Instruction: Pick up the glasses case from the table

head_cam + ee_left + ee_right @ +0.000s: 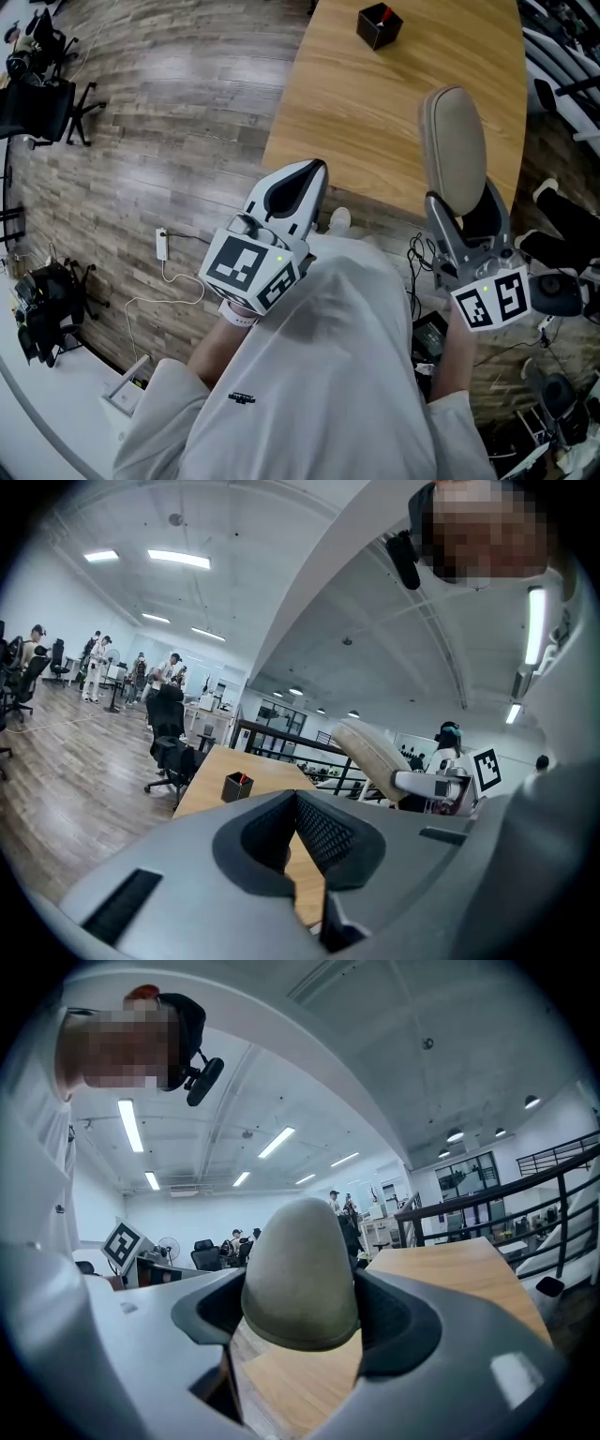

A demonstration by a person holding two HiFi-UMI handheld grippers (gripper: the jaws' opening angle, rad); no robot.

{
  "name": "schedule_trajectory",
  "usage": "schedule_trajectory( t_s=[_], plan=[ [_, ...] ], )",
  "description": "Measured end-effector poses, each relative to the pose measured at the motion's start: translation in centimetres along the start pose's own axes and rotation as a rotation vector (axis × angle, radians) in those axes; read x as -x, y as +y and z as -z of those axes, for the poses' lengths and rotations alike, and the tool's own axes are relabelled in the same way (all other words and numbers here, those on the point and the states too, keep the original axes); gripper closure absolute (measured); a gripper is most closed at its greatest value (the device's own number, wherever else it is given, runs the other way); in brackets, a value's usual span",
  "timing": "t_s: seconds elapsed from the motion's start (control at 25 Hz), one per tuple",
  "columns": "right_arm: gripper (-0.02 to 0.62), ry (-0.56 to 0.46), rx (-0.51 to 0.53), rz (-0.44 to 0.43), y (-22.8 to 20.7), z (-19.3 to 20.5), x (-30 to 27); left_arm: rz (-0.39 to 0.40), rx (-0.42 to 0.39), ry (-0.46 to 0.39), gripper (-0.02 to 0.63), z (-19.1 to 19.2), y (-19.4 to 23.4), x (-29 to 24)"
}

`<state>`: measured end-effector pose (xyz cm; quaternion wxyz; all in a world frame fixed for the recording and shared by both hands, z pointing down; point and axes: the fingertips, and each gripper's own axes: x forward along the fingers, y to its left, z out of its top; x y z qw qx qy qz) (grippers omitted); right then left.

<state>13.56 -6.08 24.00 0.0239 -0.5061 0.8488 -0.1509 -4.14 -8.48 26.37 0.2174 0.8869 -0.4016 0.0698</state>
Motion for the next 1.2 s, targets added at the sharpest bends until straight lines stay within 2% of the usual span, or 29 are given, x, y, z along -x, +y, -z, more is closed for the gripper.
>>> schedule_trajectory(
  t_s=[0.48,1.2],
  plan=[
    [0.229,-0.014,0.012,0.011,-0.25,-0.31,-0.46,-0.024,-0.002,-0.012,0.598,-0.08,0.57,0.81],
    [0.229,-0.019,0.016,0.008,-0.74,-0.58,-0.03,-0.014,-0.014,-0.013,0.598,-0.28,-0.36,0.19]
  ],
)
